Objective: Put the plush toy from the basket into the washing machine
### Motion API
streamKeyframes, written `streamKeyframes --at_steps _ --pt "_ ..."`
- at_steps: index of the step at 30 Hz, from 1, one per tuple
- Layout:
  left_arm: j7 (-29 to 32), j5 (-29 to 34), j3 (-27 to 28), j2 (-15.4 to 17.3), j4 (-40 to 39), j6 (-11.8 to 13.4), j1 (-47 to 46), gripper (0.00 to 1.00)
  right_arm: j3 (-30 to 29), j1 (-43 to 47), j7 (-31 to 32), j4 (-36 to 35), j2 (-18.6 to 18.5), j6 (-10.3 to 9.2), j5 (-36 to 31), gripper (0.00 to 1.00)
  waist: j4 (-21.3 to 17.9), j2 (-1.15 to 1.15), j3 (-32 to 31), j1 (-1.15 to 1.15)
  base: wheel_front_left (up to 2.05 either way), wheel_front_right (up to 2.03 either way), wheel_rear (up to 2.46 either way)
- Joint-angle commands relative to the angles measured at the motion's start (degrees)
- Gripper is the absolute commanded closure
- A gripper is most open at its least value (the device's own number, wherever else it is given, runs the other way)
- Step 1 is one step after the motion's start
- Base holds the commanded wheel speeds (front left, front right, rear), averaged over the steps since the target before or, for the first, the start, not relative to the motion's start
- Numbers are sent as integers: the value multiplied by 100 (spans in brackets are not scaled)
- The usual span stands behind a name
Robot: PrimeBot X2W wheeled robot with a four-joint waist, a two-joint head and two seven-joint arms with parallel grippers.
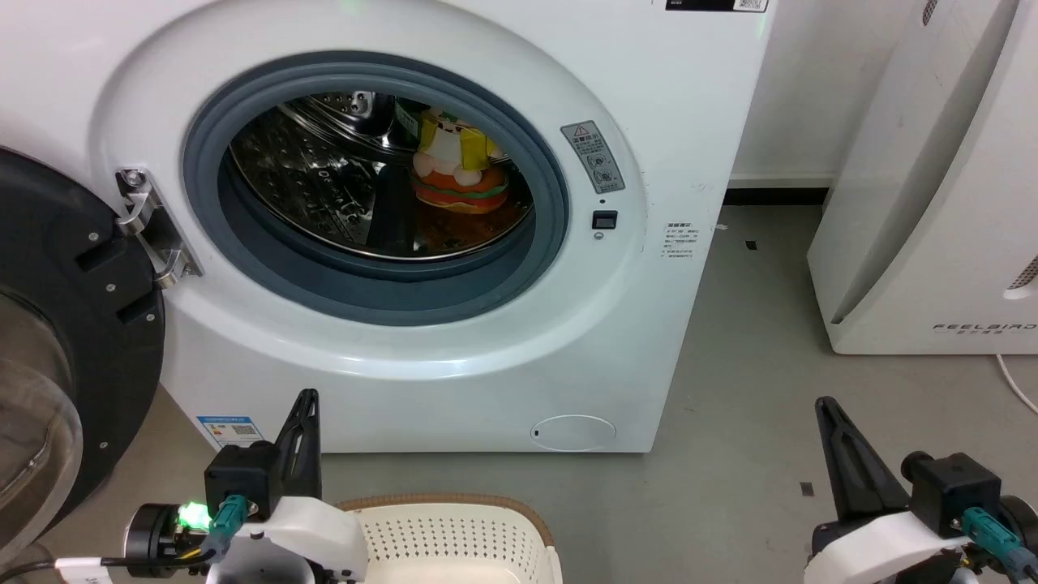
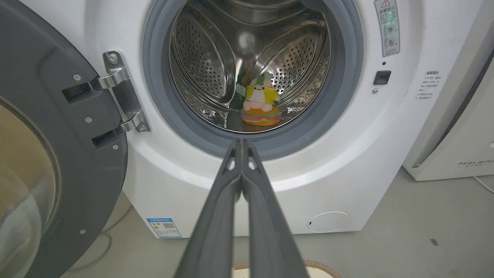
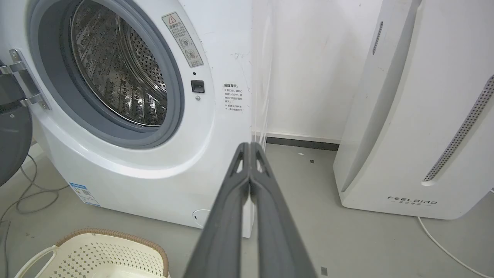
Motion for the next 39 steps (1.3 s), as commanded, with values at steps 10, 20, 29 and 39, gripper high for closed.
streamKeyframes --at_steps 10,20,29,39 --pt "136 37 -6 -17 -158 8 90 100 56 -144 138 34 -2 -4 -154 100 -3 0 -9 0 0 0 0" --pt "253 50 -7 -28 -264 13 113 100 98 -179 256 53 -2 -4 -247 100 -6 0 -19 0 0 0 0" --pt "346 61 -8 -37 -348 17 132 100 131 -206 349 68 -3 -4 -320 100 -8 0 -26 0 0 0 0" --pt "346 61 -8 -37 -348 17 132 100 131 -206 349 68 -3 -4 -320 100 -8 0 -26 0 0 0 0"
